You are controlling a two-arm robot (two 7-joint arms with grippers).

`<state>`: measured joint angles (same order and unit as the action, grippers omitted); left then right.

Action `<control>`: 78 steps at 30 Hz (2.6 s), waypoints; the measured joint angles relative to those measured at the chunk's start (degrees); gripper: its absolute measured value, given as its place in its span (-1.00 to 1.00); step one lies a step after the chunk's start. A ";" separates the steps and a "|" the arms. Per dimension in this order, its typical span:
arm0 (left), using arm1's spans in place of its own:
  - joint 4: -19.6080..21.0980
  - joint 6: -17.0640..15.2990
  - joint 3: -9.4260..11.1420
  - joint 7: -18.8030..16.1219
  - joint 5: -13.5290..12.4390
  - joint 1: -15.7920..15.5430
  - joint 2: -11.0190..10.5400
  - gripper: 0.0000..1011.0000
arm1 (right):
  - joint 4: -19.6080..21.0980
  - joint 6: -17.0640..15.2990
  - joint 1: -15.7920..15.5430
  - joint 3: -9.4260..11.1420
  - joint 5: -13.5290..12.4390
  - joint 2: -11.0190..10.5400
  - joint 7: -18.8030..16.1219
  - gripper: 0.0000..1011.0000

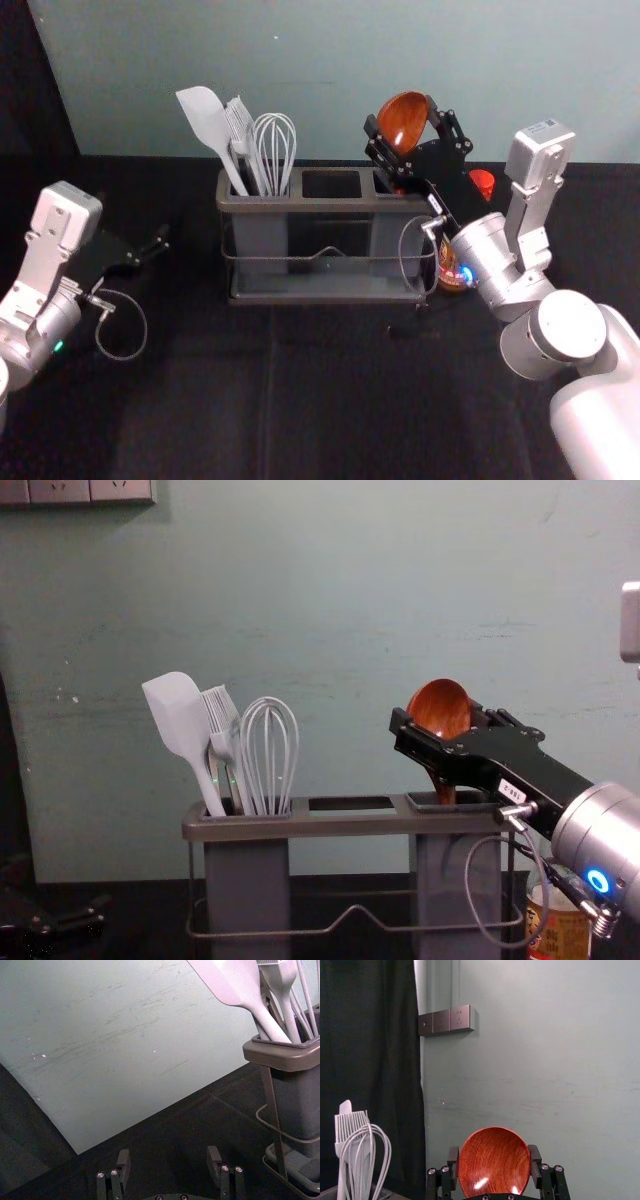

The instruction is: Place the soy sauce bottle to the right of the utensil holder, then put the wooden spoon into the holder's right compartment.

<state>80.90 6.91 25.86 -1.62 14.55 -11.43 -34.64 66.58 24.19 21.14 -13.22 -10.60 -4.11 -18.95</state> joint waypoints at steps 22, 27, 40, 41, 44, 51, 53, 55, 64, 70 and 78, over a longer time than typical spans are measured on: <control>0.00 0.00 0.00 0.00 0.00 0.00 0.00 0.99 | 4.66 -1.68 -2.96 0.27 -1.11 -1.00 -0.13 0.98; 0.00 0.00 0.00 0.00 0.00 0.00 0.00 0.99 | 10.34 -3.66 -6.41 1.30 -1.73 -2.14 0.94 0.98; 0.00 0.00 0.00 0.00 0.00 0.00 0.00 0.99 | 24.00 -4.05 -19.90 3.96 -0.35 -8.00 2.44 0.98; 0.00 0.00 0.00 0.00 0.00 0.00 0.00 0.99 | 24.22 -3.08 -20.75 4.13 -0.10 -8.22 2.40 0.98; 0.00 0.00 0.00 0.00 0.00 0.00 0.00 0.99 | 24.55 0.27 -23.13 4.88 0.50 -8.58 2.35 0.98; 0.00 0.00 0.00 0.00 0.00 0.00 0.00 0.99 | 24.77 9.76 -27.23 7.24 2.39 -8.22 2.55 0.98; 0.00 0.00 0.00 0.00 0.00 0.00 0.00 0.99 | 24.91 10.83 -27.95 7.90 2.59 -8.12 2.67 0.98; 0.00 0.00 0.00 0.00 0.00 0.00 0.00 0.99 | 25.10 11.43 -28.80 8.87 2.73 -7.97 3.06 0.98; 0.00 0.00 0.00 0.00 0.00 0.00 0.00 0.99 | 25.49 6.22 -29.36 13.99 7.81 -6.73 7.99 0.98; 0.00 0.00 0.00 0.00 0.00 0.00 0.00 0.99 | 26.59 -4.23 -28.25 15.76 13.01 -6.10 11.55 0.98; 0.00 0.00 0.00 0.00 0.00 0.00 0.00 0.99 | 26.57 -15.20 -26.35 15.68 17.89 -6.14 14.13 0.98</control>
<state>80.90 6.90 25.86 -1.62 14.55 -11.43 -34.64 93.15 8.99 -5.21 2.45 7.29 -10.25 -4.82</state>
